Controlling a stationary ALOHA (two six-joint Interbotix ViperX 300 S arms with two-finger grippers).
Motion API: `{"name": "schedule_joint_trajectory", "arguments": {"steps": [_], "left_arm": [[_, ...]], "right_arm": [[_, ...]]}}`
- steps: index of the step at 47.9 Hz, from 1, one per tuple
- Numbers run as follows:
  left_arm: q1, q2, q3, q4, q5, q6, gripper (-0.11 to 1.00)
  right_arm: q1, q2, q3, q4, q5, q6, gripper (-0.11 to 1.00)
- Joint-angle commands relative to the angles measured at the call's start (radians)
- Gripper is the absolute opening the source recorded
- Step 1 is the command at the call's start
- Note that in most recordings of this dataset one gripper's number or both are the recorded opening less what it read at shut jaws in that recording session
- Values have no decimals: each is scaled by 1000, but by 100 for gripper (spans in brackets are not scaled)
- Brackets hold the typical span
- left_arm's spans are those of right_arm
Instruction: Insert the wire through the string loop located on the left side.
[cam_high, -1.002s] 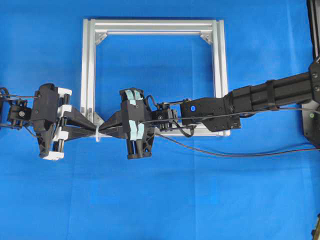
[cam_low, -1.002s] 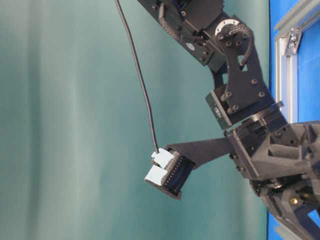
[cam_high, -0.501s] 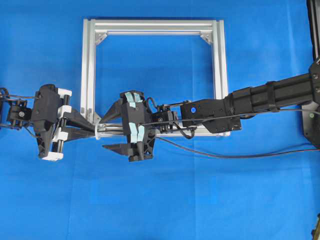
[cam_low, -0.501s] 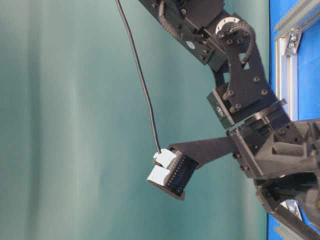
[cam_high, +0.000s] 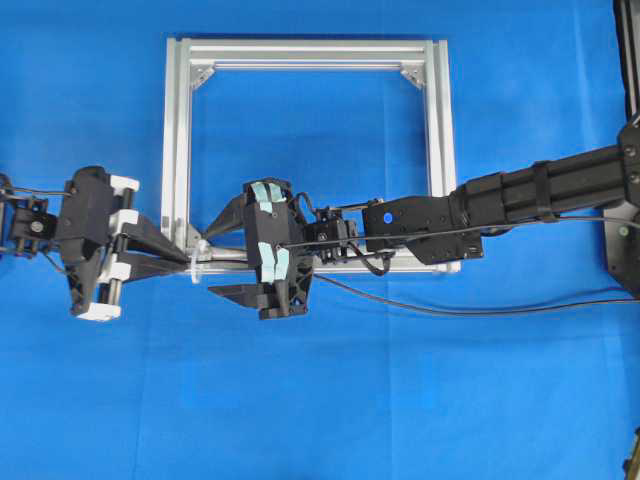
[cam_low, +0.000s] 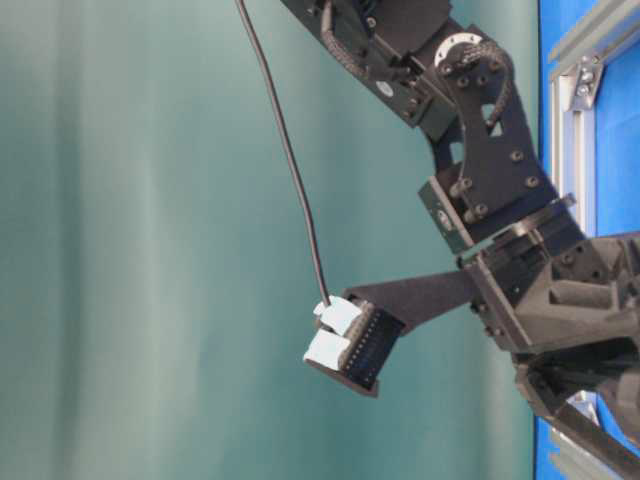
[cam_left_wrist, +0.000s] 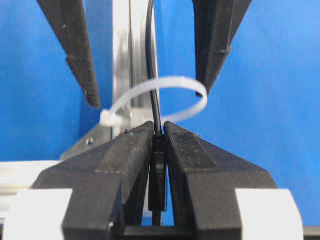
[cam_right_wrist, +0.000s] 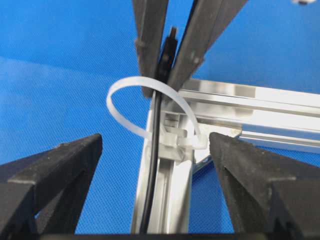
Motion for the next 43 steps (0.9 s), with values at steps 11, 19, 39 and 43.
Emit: {"name": "schedule_joint_trajectory", "arguments": {"steps": [11, 19, 39, 43], "left_arm": [[-3, -290, 48, 3, 261, 0, 7], [-3, -545, 106, 2, 431, -3, 7], [-3, -948, 120, 2, 788, -34, 7], [-3, -933, 121, 2, 770, -37, 7]], "right_arm": [[3, -35, -9, 3, -6, 2, 91], [3, -35, -8, 2, -6, 2, 91], [3, -34, -9, 2, -9, -2, 91], [3, -35, -11, 2, -12, -2, 91]]}}
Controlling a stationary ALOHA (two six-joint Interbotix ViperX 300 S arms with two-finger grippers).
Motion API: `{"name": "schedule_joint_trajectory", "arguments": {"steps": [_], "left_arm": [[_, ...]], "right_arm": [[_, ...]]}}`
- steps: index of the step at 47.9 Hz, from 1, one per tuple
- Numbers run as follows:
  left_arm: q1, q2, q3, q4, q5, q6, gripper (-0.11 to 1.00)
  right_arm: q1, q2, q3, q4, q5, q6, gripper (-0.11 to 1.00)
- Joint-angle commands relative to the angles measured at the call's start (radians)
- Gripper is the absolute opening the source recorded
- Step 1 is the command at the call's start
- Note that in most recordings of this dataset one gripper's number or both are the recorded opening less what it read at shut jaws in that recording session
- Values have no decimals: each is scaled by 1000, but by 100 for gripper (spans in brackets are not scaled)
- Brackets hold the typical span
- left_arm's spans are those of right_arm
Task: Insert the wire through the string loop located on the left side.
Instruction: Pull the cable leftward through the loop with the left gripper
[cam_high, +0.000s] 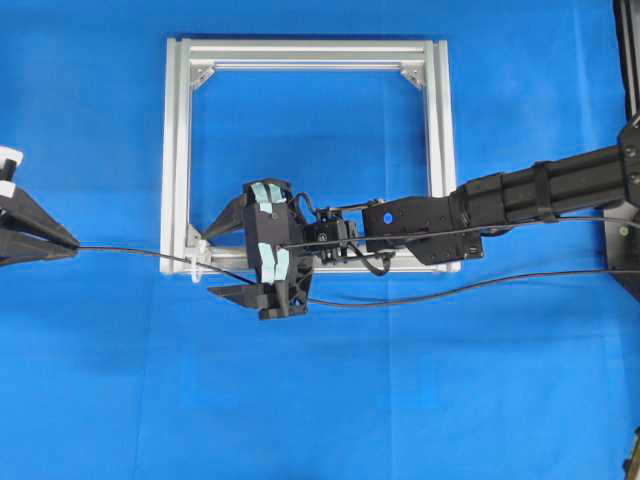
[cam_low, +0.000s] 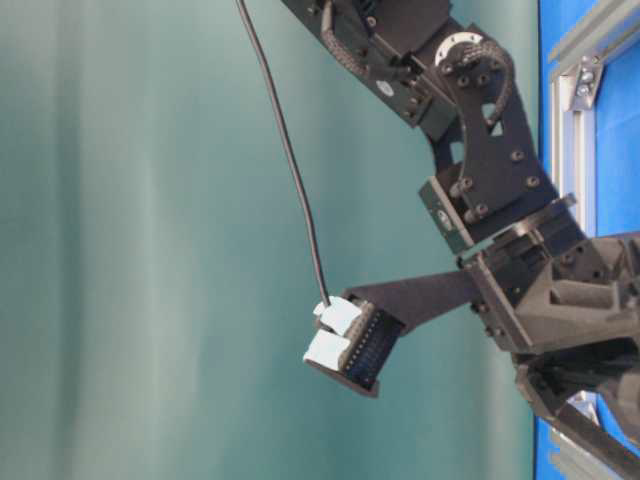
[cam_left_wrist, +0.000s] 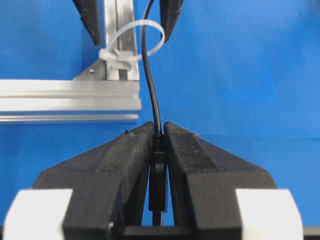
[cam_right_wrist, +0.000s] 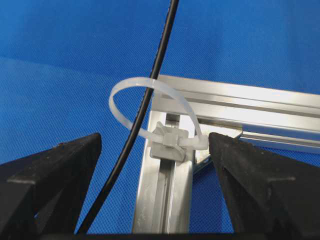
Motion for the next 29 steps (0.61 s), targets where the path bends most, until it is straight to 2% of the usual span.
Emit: {"name": "schedule_joint_trajectory", "arguments": {"steps": [1, 29], "left_arm": [[-3, 21, -9, 3, -28, -2, 7], [-3, 49, -3, 2, -54, -2, 10]], "right_arm": [[2, -35, -11, 2, -9, -2, 91], [2, -35, -14, 2, -9, -2, 91]]}}
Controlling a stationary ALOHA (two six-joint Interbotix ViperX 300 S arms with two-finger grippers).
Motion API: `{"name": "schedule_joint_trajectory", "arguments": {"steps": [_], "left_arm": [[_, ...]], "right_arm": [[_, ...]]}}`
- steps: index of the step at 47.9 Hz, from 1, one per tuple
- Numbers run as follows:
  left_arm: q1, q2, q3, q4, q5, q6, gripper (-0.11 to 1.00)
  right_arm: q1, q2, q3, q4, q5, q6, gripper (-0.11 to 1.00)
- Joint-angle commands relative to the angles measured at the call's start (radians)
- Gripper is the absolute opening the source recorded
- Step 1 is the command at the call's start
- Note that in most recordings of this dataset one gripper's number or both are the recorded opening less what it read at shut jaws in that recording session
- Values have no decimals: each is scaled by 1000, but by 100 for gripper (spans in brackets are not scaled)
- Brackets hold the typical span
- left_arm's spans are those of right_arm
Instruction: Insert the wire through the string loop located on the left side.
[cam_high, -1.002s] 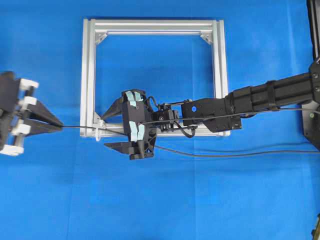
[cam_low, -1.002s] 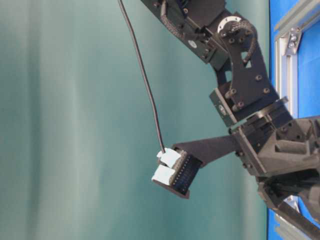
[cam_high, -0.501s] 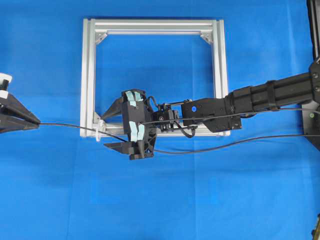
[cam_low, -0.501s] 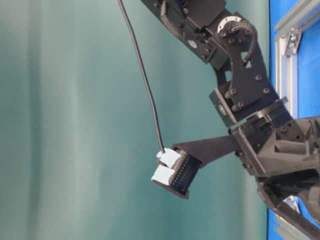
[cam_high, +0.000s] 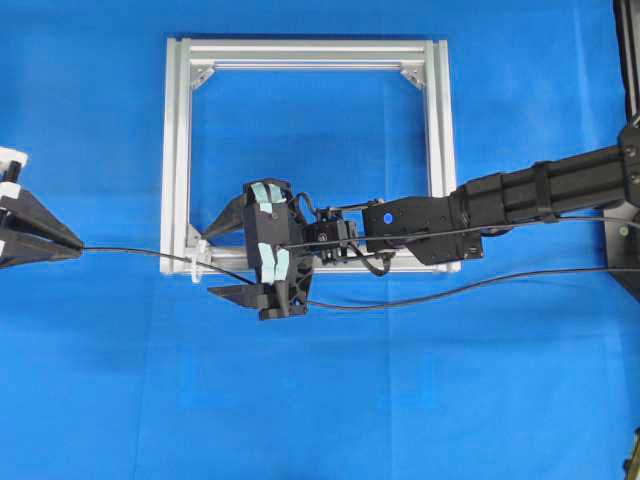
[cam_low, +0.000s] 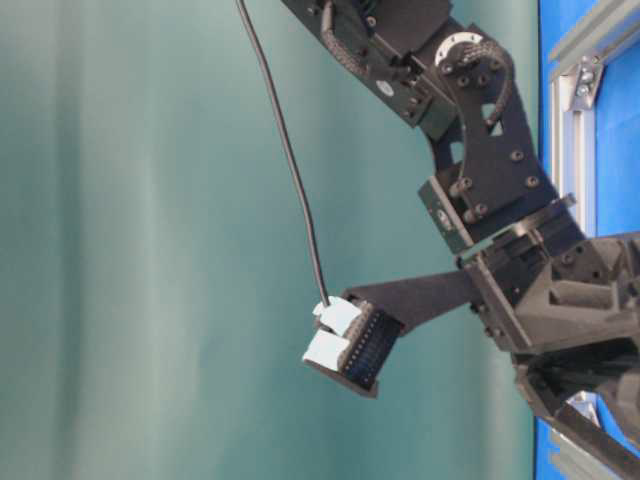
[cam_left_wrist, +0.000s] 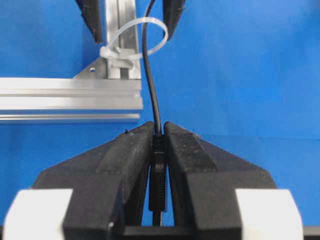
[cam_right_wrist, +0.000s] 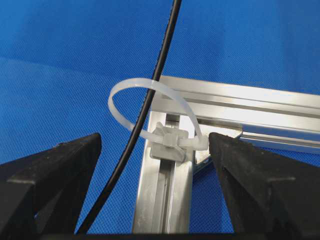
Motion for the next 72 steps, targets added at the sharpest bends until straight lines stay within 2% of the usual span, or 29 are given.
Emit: {"name": "schedule_joint_trajectory", "arguments": {"steps": [1, 11, 13, 29, 72], "left_arm": [[-2, 11, -9, 3, -9, 0, 13], [-2, 17, -8, 3, -5, 9, 75], [-2, 17, -8, 3, -5, 11, 81], [-2, 12, -9, 3, -3, 9, 77], [-2, -6, -135, 3, -34, 11, 77]], "right_arm": [[2, -35, -14, 0, -6, -2, 91], [2, -35, -15, 0, -6, -2, 91], [2, -35, -15, 0, -6, 0, 91], [2, -41, -17, 3, -3, 2, 91], [0, -285, -15, 3, 156, 0, 91]]}}
